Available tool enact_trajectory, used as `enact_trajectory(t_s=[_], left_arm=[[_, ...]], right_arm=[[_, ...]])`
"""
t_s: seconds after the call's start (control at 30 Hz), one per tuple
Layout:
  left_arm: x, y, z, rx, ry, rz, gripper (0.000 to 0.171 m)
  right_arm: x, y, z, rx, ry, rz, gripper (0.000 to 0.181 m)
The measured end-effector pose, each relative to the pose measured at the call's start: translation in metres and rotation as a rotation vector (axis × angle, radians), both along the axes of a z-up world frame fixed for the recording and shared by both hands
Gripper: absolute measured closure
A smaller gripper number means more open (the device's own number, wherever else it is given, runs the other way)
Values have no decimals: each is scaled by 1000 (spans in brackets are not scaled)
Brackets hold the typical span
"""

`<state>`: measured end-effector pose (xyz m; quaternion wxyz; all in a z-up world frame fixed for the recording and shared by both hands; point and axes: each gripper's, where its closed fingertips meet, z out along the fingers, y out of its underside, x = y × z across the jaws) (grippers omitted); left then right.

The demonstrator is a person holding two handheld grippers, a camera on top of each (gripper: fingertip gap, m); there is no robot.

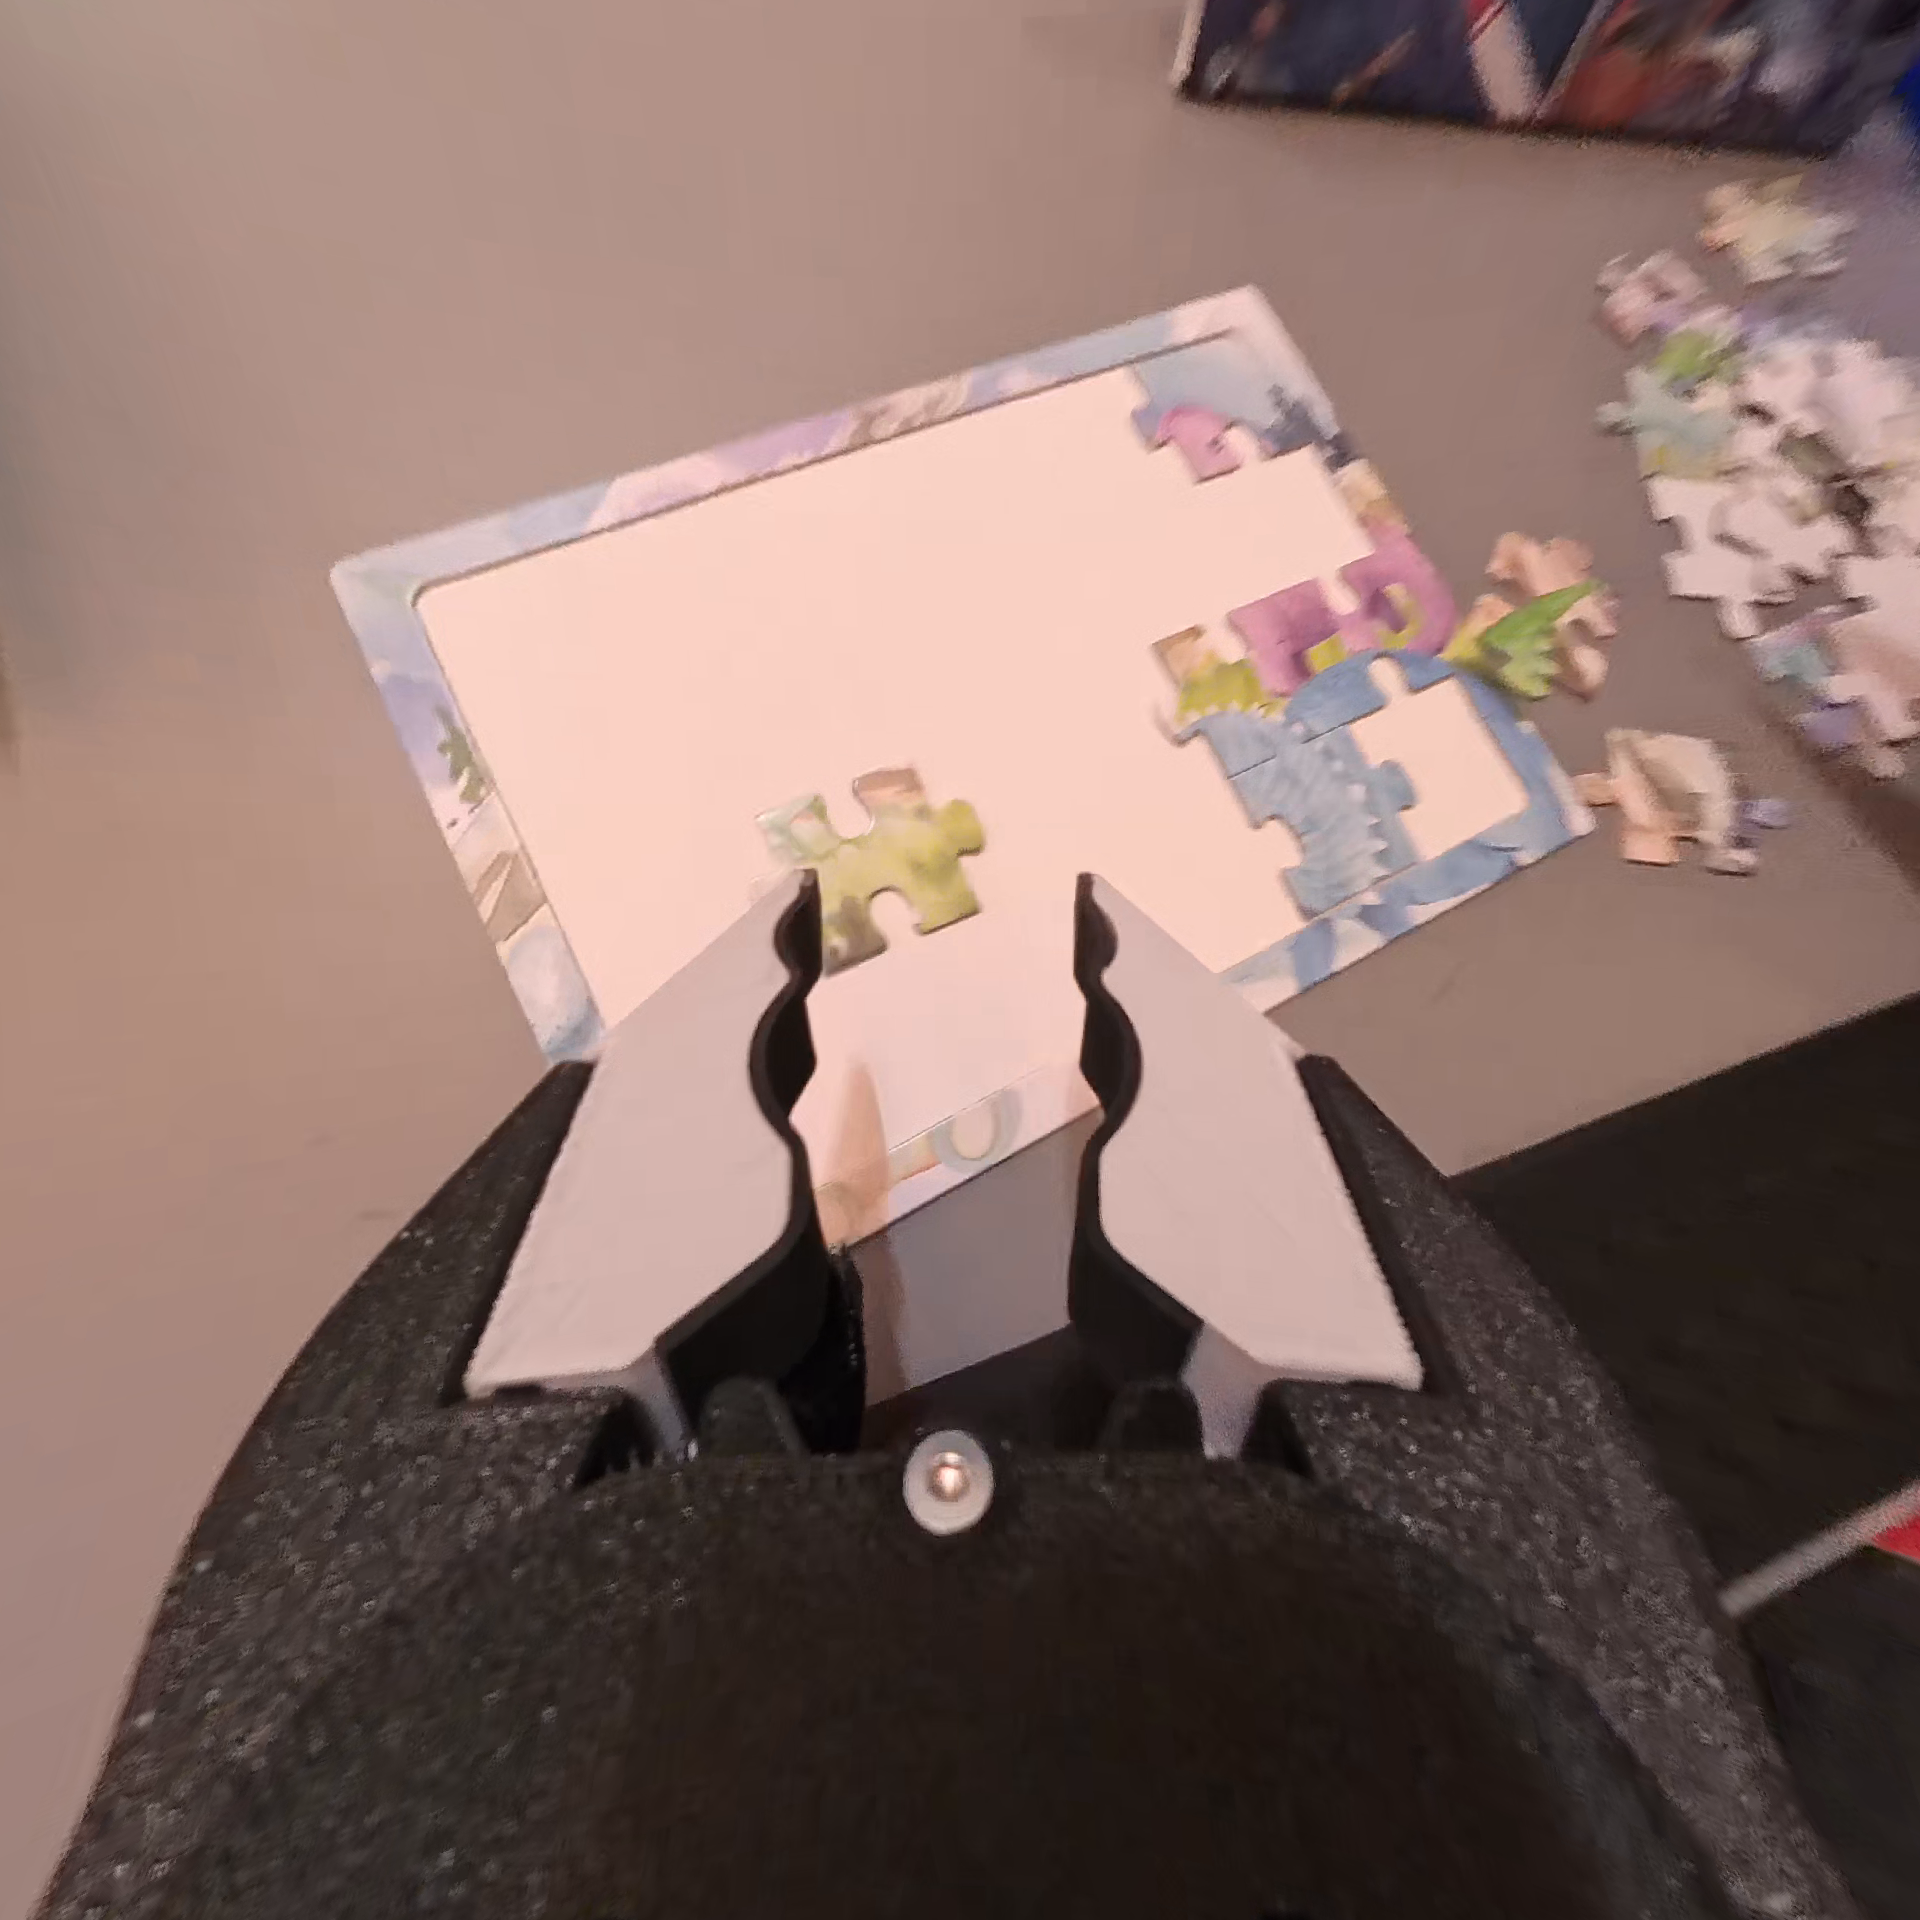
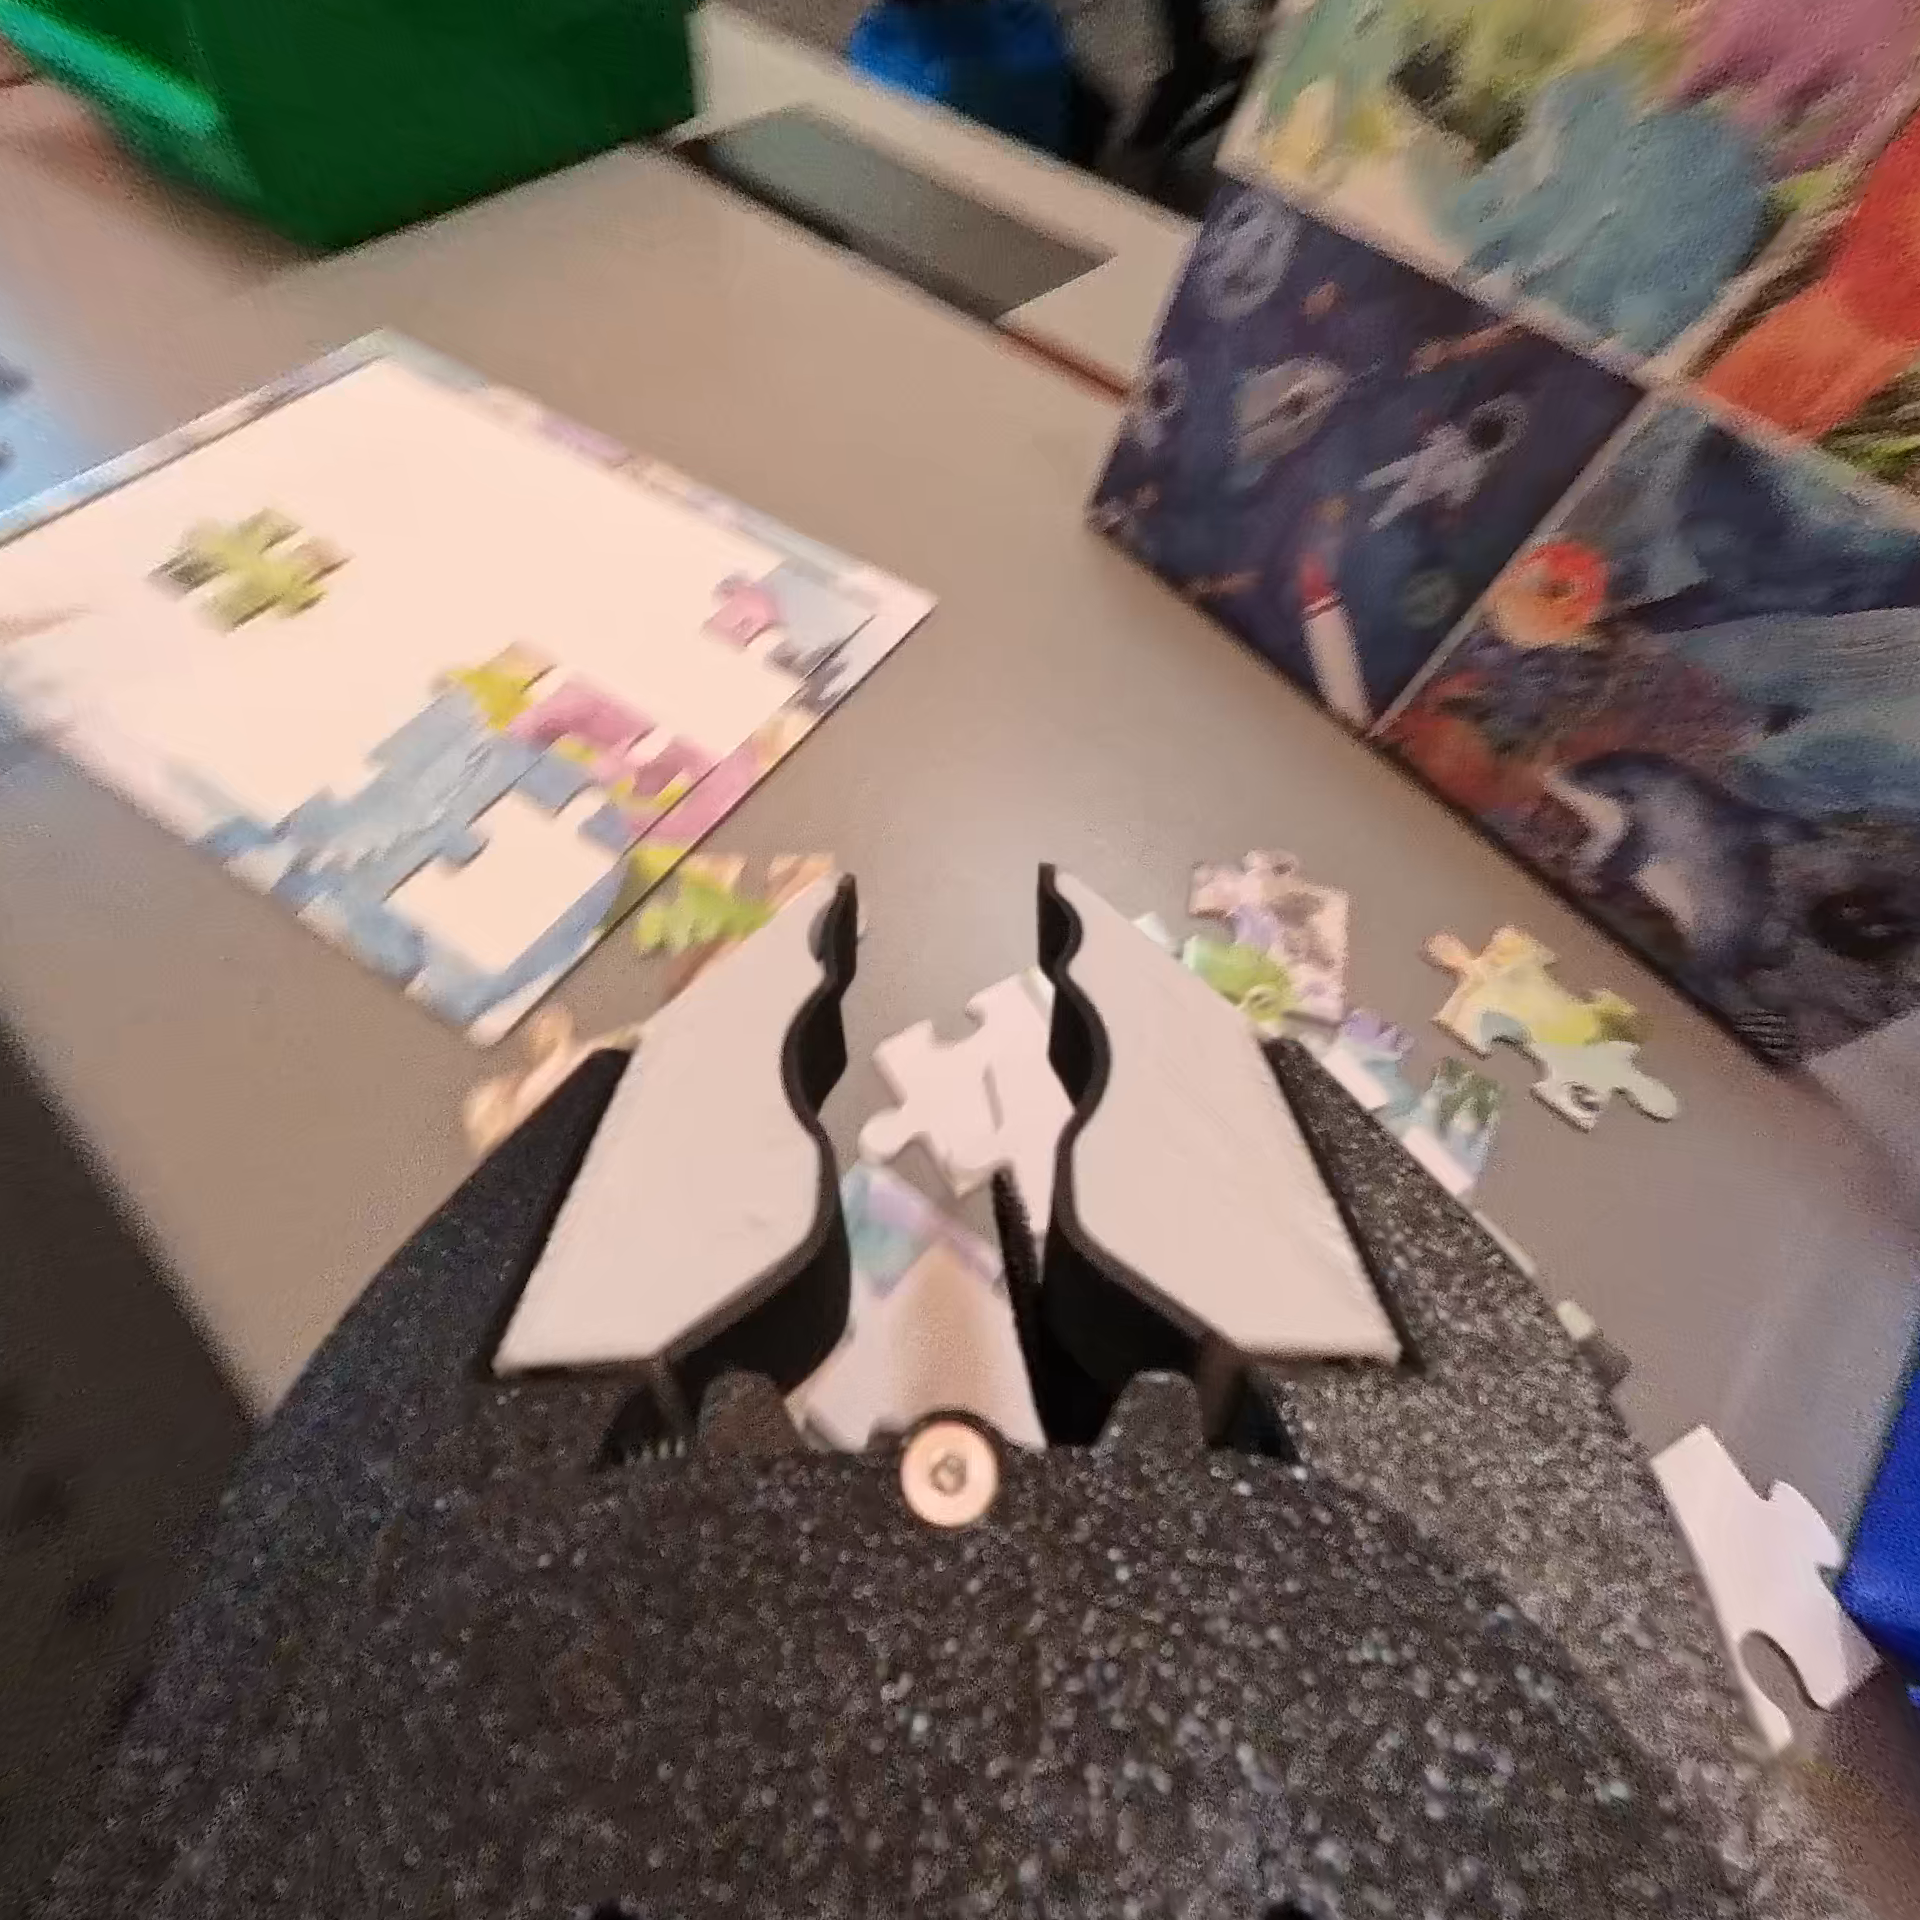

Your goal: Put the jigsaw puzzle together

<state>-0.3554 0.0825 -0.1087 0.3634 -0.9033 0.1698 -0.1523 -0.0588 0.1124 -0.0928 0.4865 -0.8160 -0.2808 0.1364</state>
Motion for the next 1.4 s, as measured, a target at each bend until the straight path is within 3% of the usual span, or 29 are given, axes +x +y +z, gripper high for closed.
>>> enact_trajectory(t_s=[0.1,0.23,0.37,0.47,0.73,0.8,1.03,1.2,1.33,1.4], left_arm=[[13,-5,16,75,-51,-64,125],[30,-11,22,108,-131,-119,126],[52,-14,22,109,-222,-171,128],[58,-20,18,100,-233,-187,129],[45,-32,16,101,-243,-183,130],[43,-32,16,87,-259,-185,130],[61,-38,14,2,-346,-253,130],[95,-49,-6,-206,-408,-337,128],[130,-42,8,-273,-613,-369,127],[143,-39,21,-319,-763,-401,119]], right_arm=[[-16,-55,-12,-150,31,298,138],[-39,-84,-41,-194,-68,425,134],[-51,-39,-56,-208,-89,279,119],[-49,-12,-68,-250,-89,194,119],[-55,-13,-78,-250,-137,154,129],[-54,-14,-78,-252,-133,150,137],[-41,-16,-74,-292,-134,166,138],[-41,-19,-43,-223,-97,193,137],[-61,-35,-13,-146,-83,276,137],[-75,-46,1,-95,-82,327,138]])
